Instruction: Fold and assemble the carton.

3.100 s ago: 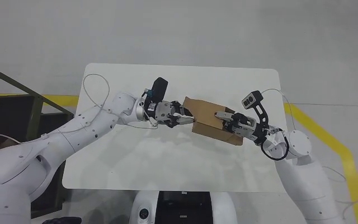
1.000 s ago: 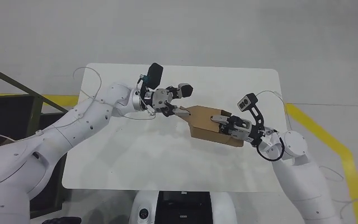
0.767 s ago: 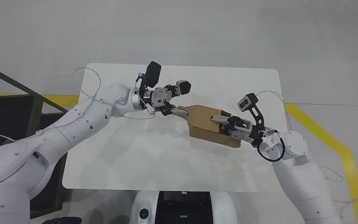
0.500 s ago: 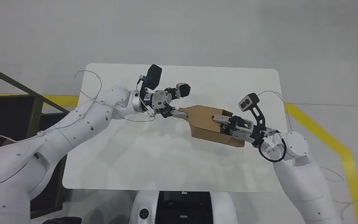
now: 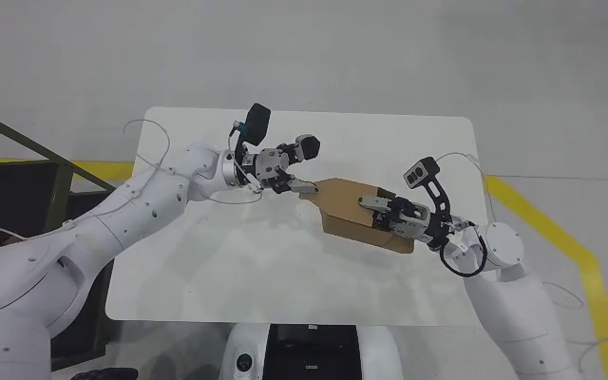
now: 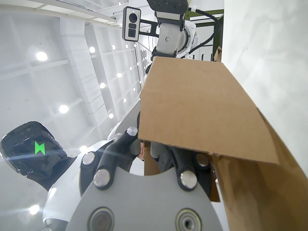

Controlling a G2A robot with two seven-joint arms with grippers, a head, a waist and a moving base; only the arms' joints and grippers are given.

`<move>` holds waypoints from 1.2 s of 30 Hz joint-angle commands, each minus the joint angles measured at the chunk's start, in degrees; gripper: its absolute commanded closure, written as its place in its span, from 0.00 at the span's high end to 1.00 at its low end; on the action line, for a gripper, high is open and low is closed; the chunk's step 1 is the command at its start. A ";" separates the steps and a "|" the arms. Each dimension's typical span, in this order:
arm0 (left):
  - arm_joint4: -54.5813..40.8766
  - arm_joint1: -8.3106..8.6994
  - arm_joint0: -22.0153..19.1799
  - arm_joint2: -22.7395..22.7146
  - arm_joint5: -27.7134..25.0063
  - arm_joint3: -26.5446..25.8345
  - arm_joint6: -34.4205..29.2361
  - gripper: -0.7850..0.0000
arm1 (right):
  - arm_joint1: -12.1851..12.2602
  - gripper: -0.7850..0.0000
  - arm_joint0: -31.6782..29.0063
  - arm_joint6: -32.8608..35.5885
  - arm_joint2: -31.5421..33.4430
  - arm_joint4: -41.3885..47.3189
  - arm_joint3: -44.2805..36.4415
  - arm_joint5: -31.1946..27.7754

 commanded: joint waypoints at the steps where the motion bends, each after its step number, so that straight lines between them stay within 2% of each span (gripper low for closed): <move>1: -0.65 -0.22 -0.11 0.16 0.00 0.25 -0.48 0.88 | 0.00 0.00 0.04 0.16 0.03 0.14 -0.09 -0.09; 22: -4.96 -1.45 -0.08 0.77 0.00 0.80 -4.05 0.88 | -0.22 0.00 0.24 0.58 -0.70 1.49 0.01 -1.11; 36: -5.63 -1.54 1.34 0.50 0.00 0.20 -1.53 0.86 | -0.58 0.00 0.67 -0.34 -1.33 3.06 0.28 -1.92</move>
